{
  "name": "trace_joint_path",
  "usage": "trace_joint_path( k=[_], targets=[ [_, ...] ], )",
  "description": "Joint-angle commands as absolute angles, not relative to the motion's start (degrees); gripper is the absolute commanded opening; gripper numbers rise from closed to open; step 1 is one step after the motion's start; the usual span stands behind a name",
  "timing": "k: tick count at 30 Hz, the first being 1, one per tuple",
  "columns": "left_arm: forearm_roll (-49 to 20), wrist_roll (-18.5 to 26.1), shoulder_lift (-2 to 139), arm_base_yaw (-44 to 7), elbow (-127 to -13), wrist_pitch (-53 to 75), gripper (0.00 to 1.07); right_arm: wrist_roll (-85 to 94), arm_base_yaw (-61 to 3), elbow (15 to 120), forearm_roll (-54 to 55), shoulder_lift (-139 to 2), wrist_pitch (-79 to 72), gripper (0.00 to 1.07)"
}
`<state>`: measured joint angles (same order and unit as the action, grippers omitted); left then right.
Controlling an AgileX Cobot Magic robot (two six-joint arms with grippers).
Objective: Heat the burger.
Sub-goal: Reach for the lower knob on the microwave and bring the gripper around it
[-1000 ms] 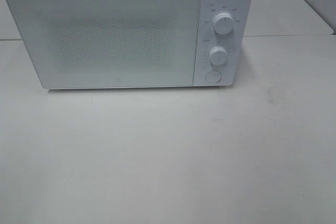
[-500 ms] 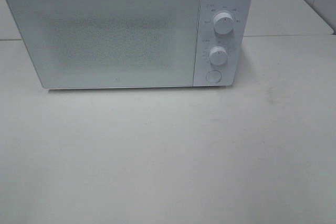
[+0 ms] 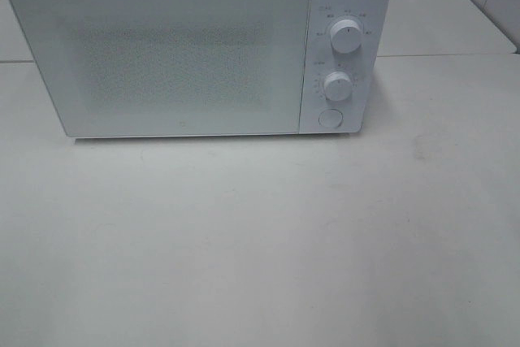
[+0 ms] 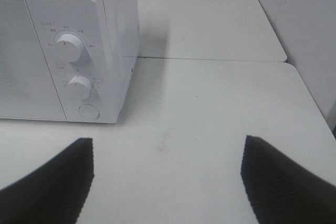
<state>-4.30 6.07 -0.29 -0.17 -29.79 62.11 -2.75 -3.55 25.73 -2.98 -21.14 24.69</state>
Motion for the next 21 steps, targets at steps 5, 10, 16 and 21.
trace_joint_path(
  k=[5, 10, 16, 21],
  targets=[
    [-4.41, 6.02, -0.69, -0.23, -29.62, 61.42, 1.01, -2.86, -3.72, 25.10, -3.21, -30.31, 15.07, 0.75],
    [-4.41, 6.02, -0.69, -0.23, -29.62, 61.42, 1.01, -2.86, -3.72, 25.10, -3.21, -37.47, 8.31, 0.76],
    [-4.41, 6.02, -0.69, -0.23, -29.62, 61.42, 1.01, -2.92, -3.72, 25.10, -3.21, -45.95, -0.69, 0.76],
    [-4.41, 6.02, -0.69, -0.23, -29.62, 61.42, 1.01, -6.19, -3.72, 25.10, -3.21, -52.14, -6.82, 0.76]
  ],
)
